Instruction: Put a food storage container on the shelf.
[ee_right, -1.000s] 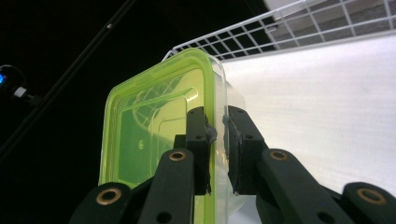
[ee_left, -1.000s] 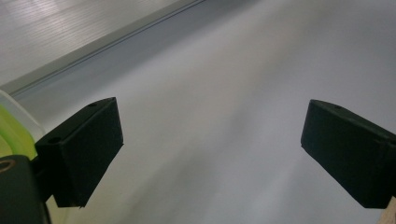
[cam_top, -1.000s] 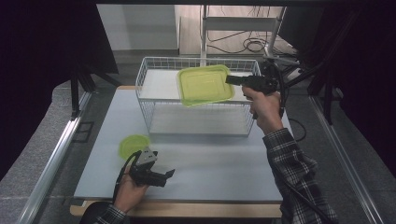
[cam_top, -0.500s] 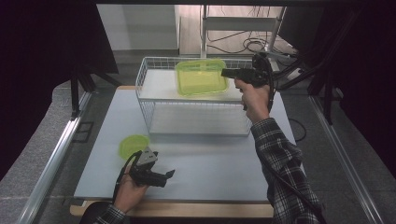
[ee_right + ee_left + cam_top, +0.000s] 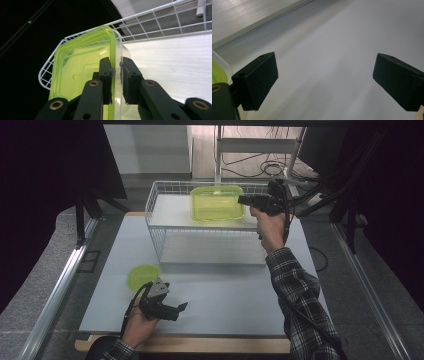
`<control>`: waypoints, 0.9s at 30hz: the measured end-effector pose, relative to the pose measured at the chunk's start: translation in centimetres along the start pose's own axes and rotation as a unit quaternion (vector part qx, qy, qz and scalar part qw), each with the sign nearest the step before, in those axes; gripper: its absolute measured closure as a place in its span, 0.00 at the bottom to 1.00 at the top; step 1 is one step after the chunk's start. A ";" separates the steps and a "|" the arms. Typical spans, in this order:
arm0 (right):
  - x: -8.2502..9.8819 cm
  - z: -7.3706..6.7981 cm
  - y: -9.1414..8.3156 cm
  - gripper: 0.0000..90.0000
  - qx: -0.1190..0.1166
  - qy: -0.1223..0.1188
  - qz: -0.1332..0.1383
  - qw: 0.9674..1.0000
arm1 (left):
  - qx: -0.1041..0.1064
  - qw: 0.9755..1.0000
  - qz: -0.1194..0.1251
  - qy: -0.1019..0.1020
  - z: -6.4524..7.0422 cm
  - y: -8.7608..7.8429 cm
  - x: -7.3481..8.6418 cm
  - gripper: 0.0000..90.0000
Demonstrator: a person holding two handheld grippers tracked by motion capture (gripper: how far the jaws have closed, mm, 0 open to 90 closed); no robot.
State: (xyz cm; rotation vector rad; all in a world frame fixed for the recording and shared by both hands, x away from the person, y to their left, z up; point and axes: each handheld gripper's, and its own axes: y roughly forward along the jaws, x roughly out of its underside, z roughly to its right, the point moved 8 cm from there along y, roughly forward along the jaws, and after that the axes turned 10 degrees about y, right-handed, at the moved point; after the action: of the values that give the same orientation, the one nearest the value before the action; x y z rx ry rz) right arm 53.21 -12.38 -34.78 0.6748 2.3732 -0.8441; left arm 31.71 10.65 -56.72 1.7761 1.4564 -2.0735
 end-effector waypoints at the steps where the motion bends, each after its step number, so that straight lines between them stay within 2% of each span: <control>1: 0.0 0.0 0.0 0.86 0.000 0.000 0.000 1.000 | 0.000 1.000 0.000 0.001 0.0 0.0 0.0 0.06; 4: 0.1 0.3 0.2 0.82 0.025 -0.017 0.000 1.000 | 0.000 1.000 -0.001 0.001 0.0 0.0 0.0 0.06; 5: 0.1 0.3 0.2 0.82 0.025 -0.017 0.000 1.000 | 0.000 1.000 -0.002 0.003 0.0 0.0 0.0 0.06; 9: 0.1 0.8 0.5 0.78 0.051 -0.038 -0.001 0.998 | -0.001 1.000 -0.005 0.005 0.0 0.0 0.1 0.06; 11: 0.2 1.0 0.7 0.74 0.051 -0.038 -0.006 0.998 | -0.001 1.000 -0.006 0.005 0.0 0.0 0.1 0.06; 12: 0.2 1.1 0.8 0.72 0.053 -0.042 -0.010 0.998 | -0.001 1.000 -0.006 0.005 0.0 0.0 0.1 0.06; 13: 0.1 1.2 0.8 0.66 0.062 -0.050 -0.007 0.997 | -0.001 1.000 -0.006 0.005 0.0 0.0 0.1 0.06; 14: 0.1 1.2 0.8 0.66 0.062 -0.050 -0.007 0.997 | -0.001 1.000 -0.005 0.005 0.0 0.0 0.1 0.06; 15: 0.1 1.2 0.8 0.62 0.066 -0.061 -0.009 0.996 | -0.001 1.000 -0.005 0.004 0.0 0.0 0.1 0.06; 19: 0.1 0.5 0.5 0.49 0.045 -0.068 -0.016 0.997 | -0.001 1.000 -0.004 -0.004 0.0 0.0 0.0 0.06; 25: 0.5 -0.4 -0.5 0.34 0.028 -0.108 -0.020 0.994 | 0.001 1.000 0.000 -0.012 0.1 -0.1 -0.2 0.06; 27: 0.6 -0.5 -0.7 0.33 0.028 -0.114 -0.020 0.993 | 0.000 1.000 0.001 -0.014 0.0 -0.2 -0.2 0.06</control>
State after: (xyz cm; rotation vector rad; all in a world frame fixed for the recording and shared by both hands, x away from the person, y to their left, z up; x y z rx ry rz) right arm 52.19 -12.31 -34.57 0.5237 2.1722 -0.9535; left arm 31.69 10.65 -56.46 1.7397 1.4456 -2.0890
